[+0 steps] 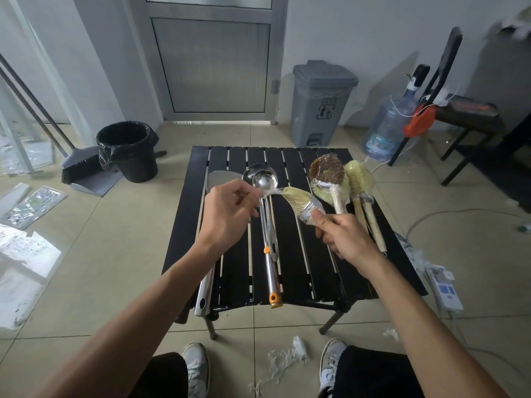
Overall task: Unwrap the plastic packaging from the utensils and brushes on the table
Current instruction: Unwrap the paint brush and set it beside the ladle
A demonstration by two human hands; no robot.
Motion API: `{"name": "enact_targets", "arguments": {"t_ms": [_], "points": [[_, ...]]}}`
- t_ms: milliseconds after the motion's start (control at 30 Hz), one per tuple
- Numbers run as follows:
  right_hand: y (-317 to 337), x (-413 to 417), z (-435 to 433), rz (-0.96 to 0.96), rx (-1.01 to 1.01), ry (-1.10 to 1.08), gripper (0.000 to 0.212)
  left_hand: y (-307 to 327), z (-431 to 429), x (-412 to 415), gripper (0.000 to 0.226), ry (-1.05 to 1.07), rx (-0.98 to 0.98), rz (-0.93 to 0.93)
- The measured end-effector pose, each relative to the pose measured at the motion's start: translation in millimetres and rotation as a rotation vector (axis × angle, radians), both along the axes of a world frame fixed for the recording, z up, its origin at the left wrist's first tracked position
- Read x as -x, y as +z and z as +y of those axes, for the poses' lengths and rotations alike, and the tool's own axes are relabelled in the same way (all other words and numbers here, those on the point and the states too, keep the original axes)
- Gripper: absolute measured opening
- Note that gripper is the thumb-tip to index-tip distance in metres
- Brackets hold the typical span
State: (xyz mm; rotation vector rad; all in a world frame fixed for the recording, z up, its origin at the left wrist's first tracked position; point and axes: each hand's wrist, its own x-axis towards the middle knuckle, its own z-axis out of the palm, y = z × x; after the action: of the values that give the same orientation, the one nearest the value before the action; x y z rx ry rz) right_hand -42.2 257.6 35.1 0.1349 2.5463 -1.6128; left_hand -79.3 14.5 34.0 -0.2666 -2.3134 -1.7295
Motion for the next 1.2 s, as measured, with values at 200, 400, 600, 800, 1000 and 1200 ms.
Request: {"name": "enact_targets", "arguments": {"t_ms": [200,400,600,800,1000,1200], "points": [[-7,6,0,0.025,-0.111,-0.09,0.069,11,9,-7,0.013,-0.018,0.028,0.03],[-9,11,-3,-0.005,-0.069,-0.177,0.065,13,16,-14,0.011,-0.051,0.096,0.061],[-5,5,-1,-0.064,0.118,-0.116,0.06,13,15,-16,0.011,-0.043,-0.084,0.053],[-11,-3,-9,-0.211,0.329,0.102,0.057,3,17,-12,0.03,-0.001,-0.463,-0.463],[-6,-11,-23,-0.141,0.382,0.235,0.042,-15,38,-27,0.039,-0.33,-0.146,-0.465],[-3,-15,-27,0.022,0.072,0.319,0.03,-12,34,-27,0.047,-0.316,-0.155,-0.391]]}}
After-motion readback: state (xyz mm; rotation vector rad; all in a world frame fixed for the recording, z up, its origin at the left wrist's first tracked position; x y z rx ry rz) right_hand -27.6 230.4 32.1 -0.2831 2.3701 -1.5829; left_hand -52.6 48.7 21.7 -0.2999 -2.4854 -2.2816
